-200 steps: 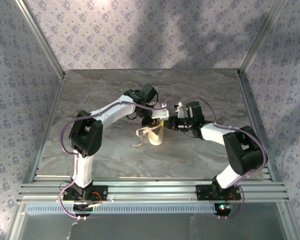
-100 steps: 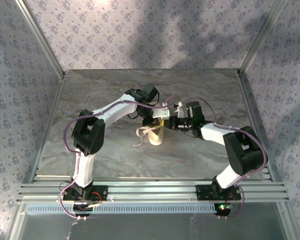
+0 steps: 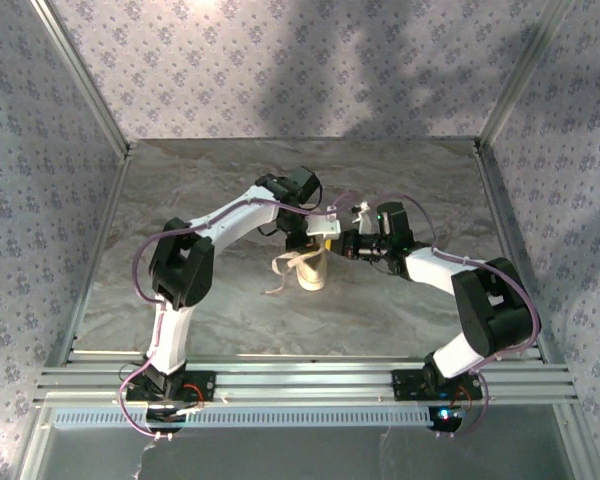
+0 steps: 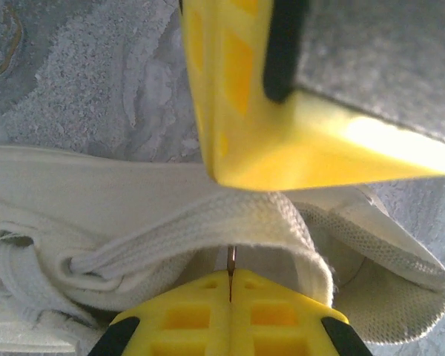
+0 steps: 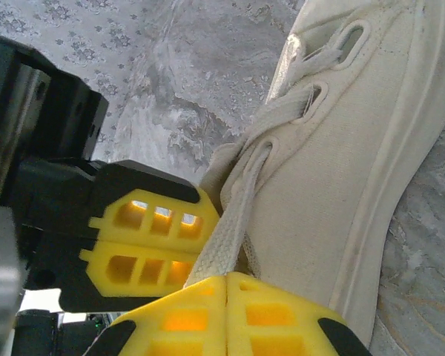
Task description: Tie the shoes
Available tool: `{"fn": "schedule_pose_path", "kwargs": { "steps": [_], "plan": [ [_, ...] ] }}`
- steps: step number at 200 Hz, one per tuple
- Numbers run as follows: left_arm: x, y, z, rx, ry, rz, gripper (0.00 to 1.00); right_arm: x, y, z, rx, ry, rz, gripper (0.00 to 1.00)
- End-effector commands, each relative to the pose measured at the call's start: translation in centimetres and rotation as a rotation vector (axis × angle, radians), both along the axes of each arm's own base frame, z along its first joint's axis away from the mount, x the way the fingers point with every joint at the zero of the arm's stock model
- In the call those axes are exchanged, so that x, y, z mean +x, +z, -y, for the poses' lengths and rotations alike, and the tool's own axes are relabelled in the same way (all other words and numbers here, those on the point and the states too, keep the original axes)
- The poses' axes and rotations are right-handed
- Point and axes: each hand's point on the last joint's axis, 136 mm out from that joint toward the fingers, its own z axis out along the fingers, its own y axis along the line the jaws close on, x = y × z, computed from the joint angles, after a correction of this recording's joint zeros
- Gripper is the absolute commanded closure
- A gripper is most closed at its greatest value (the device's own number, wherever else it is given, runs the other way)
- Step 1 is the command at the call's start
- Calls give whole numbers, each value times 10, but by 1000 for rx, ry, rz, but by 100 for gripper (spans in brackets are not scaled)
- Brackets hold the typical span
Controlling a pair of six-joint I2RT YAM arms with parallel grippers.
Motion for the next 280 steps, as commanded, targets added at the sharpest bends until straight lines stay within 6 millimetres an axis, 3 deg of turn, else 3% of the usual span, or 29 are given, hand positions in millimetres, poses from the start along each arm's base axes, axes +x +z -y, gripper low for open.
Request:
{"fn": "schedule_pose_path", "kwargs": {
  "steps": [1,41,65,133,155,175,200,252,280],
  "plan": [
    [-4,3,4,-12,-18,-29,100,4,9,-3,21,8,13,94],
    [1,12,18,-98,4,-58,100,4,13,-9,36,32,22,94],
    [4,21,24,-184,27,-76,100,3,10,-6,30,27,13,89],
    [5,19,24,-247,53,-122,100,4,15,17,3,-19,32,55],
    [5,20,24,-258,57,-127,100,6,12,33,-6,-67,20,56],
    [5,21,23,-266,57,-130,100,6,9,38,-9,-81,2,63],
    [5,22,24,-274,58,-134,100,8,8,31,4,-75,-7,70],
    [5,22,25,-292,64,-142,100,10,-1,10,3,-50,-31,67],
    [5,23,26,-297,63,-141,100,14,-8,5,7,-65,-52,71]
  ]
}}
